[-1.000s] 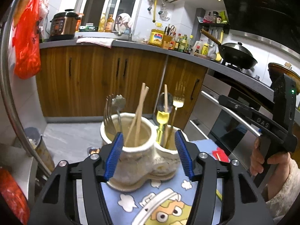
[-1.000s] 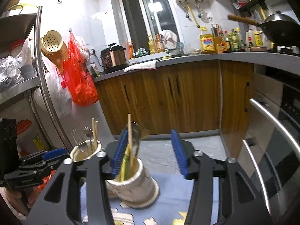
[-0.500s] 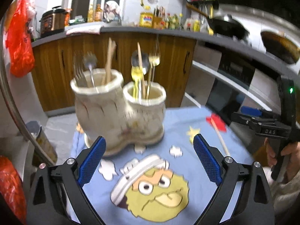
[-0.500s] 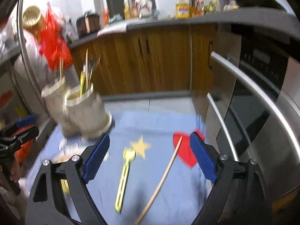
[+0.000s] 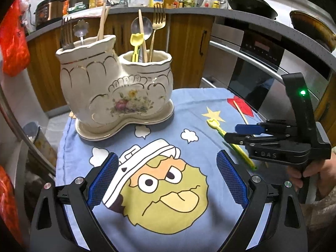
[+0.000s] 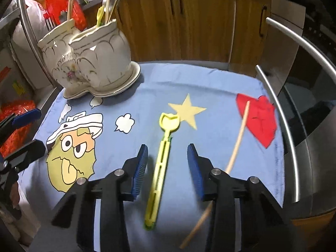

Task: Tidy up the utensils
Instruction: 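Grasp the yellow plastic utensil with the right gripper while the left grasps the last chopstick, then lift the yellow utensil toward the smaller cup while the left carries the chopstick to the larger cup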

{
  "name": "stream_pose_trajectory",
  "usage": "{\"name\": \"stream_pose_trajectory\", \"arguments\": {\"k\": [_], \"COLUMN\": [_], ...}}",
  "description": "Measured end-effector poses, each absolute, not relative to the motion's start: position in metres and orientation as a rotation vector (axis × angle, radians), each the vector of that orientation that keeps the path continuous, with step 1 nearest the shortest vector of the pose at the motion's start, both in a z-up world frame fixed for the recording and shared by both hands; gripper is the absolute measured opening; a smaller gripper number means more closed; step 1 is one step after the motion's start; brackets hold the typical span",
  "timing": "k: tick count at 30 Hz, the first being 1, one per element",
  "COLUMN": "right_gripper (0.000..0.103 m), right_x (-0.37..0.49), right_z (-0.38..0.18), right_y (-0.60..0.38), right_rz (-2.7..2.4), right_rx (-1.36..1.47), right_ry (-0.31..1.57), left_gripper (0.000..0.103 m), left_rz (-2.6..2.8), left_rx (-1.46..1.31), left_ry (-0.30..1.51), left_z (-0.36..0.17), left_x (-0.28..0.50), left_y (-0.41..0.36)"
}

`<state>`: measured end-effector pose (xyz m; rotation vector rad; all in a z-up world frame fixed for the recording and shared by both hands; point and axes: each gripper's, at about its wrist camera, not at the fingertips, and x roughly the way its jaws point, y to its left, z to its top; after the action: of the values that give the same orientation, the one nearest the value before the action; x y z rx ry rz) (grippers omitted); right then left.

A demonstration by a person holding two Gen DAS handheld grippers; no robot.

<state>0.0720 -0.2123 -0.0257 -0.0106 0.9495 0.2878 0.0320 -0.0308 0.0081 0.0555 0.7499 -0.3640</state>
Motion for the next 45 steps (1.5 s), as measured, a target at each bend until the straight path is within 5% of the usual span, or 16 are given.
{"name": "stream_pose_trajectory", "arguments": {"k": [8, 25, 28, 36, 45], "right_gripper": [0.010, 0.010, 0.010, 0.010, 0.010], "right_x": [0.076, 0.041, 0.035, 0.026, 0.023], "right_z": [-0.034, 0.031, 0.031, 0.019, 0.017], "right_y": [-0.202, -0.322, -0.339, -0.350, -0.350], "right_rz": [0.279, 0.163, 0.148, 0.139, 0.145], "right_rx": [-0.064, 0.156, 0.177, 0.207, 0.209], "right_ry": [0.955, 0.743, 0.736, 0.745, 0.747], "left_gripper": [0.094, 0.091, 0.082, 0.035, 0.008], "left_rz": [-0.367, -0.525, -0.551, -0.576, -0.540], "left_rx": [0.046, 0.076, 0.105, 0.163, 0.214], "left_ry": [0.776, 0.904, 0.913, 0.961, 0.961], "left_z": [0.004, -0.018, -0.022, -0.032, -0.037], "left_x": [0.037, 0.062, 0.062, 0.071, 0.082], "left_y": [-0.034, -0.148, -0.171, -0.220, -0.239]}}
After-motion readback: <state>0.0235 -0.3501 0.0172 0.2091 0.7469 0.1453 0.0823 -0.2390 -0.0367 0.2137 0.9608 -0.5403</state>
